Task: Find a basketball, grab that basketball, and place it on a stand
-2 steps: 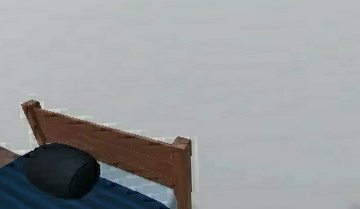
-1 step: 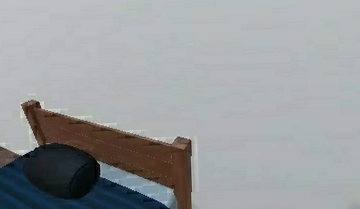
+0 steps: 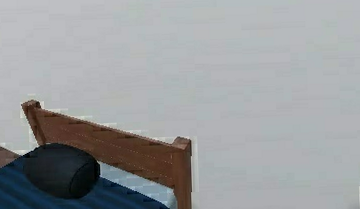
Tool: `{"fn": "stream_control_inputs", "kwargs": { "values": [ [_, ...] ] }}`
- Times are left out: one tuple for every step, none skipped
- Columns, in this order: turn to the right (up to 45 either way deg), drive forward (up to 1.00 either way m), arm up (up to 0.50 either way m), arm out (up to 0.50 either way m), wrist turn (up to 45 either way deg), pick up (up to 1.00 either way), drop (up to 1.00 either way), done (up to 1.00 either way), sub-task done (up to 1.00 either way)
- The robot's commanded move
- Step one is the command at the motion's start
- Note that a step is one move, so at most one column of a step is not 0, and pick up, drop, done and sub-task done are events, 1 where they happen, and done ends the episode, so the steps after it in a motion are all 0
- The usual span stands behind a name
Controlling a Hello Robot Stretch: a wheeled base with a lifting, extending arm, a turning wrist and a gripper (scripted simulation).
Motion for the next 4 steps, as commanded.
{"fn": "stream_control_inputs", "kwargs": {
  "values": [
    [0.0,0.00,0.00,0.00,-15.0,0.00,0.00,0.00,0.00],
    [0.0,0.00,0.00,-0.40,0.0,0.00,0.00,0.00,0.00],
    [-45.0,0.00,0.00,0.00,0.0,0.00,0.00,0.00,0.00],
    [-45.0,0.00,0.00,0.00,0.0,0.00,0.00,0.00,0.00]
  ]
}}
